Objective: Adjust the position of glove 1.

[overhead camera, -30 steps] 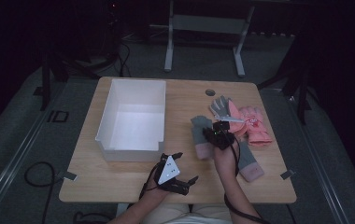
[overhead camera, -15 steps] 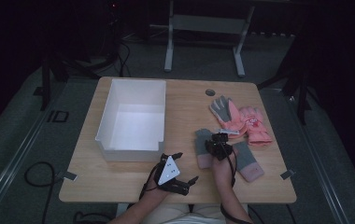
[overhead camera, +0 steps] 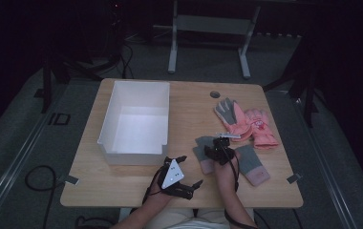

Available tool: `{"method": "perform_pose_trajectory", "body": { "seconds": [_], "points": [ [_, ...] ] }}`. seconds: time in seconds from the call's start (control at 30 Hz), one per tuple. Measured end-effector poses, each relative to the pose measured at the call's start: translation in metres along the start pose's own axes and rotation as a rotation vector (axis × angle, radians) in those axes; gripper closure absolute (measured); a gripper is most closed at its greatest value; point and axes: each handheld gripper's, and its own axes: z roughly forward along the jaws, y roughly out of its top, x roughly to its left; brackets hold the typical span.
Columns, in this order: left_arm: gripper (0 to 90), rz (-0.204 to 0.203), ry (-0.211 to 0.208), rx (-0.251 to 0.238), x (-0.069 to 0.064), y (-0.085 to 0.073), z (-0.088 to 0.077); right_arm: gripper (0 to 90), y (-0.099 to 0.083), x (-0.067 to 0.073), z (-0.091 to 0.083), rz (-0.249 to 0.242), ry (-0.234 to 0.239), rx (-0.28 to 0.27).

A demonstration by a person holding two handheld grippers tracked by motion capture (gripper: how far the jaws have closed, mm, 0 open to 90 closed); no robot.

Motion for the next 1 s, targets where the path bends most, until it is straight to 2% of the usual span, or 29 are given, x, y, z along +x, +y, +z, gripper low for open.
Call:
{"method": "perform_pose_trajectory", "body": {
  "seconds": [0.07, 0.2, 0.23, 0.27, 0.3, 0.37, 0.4, 0.43, 0.47, 0.5, 0.6, 0.67, 0.9, 1.0],
  "points": [
    [2.2, 0.000, 0.000, 0.002, 0.000, 0.000, 0.000, 55.1, 0.001, -0.001, -0.002, -0.012, 0.003, -0.001],
    [2.2, 0.000, -0.002, 0.000, 0.000, 0.000, 0.000, 54.2, 0.010, -0.005, -0.011, -0.166, 0.059, -0.029],
    [2.2, 0.000, -0.002, 0.000, 0.000, 0.000, 0.000, 54.2, 0.010, -0.005, -0.011, -0.166, 0.059, -0.029],
    [2.2, 0.000, -0.002, 0.000, 0.000, 0.000, 0.000, 55.0, 0.011, -0.008, -0.012, -0.203, 0.079, -0.031],
    [2.2, -0.001, -0.003, 0.002, 0.000, 0.000, 0.000, 57.1, 0.014, -0.014, -0.017, -0.260, 0.110, -0.041],
    [2.2, 0.000, -0.004, -0.001, 0.000, 0.000, 0.000, 58.6, 0.018, -0.023, -0.025, -0.324, 0.163, -0.059],
    [2.2, 0.002, -0.005, 0.001, 0.000, 0.000, 0.000, 59.5, 0.020, -0.027, -0.029, -0.341, 0.187, -0.059],
    [2.2, 0.002, -0.005, 0.001, 0.000, 0.000, 0.000, 59.5, 0.020, -0.027, -0.029, -0.341, 0.187, -0.059],
    [2.2, 0.003, -0.006, 0.004, 0.000, 0.000, 0.001, 59.6, 0.022, -0.031, -0.033, -0.358, 0.209, -0.060],
    [2.2, 0.002, -0.007, 0.003, 0.000, 0.000, 0.001, 59.7, 0.024, -0.038, -0.040, -0.421, 0.222, -0.062],
    [2.2, 0.004, -0.006, 0.001, 0.000, 0.000, 0.000, 60.3, 0.025, -0.051, -0.045, -0.492, 0.228, -0.044],
    [2.2, 0.005, -0.006, 0.003, 0.000, 0.000, 0.001, 61.5, 0.023, -0.063, -0.048, -0.508, 0.232, -0.020],
    [2.2, 0.005, -0.007, 0.004, 0.000, 0.000, 0.001, 63.3, 0.015, -0.102, -0.065, -0.507, 0.216, 0.008],
    [2.3, 0.008, -0.006, 0.004, -0.001, 0.000, 0.001, 63.3, 0.007, -0.116, -0.070, -0.513, 0.190, 0.028]
  ]
}}
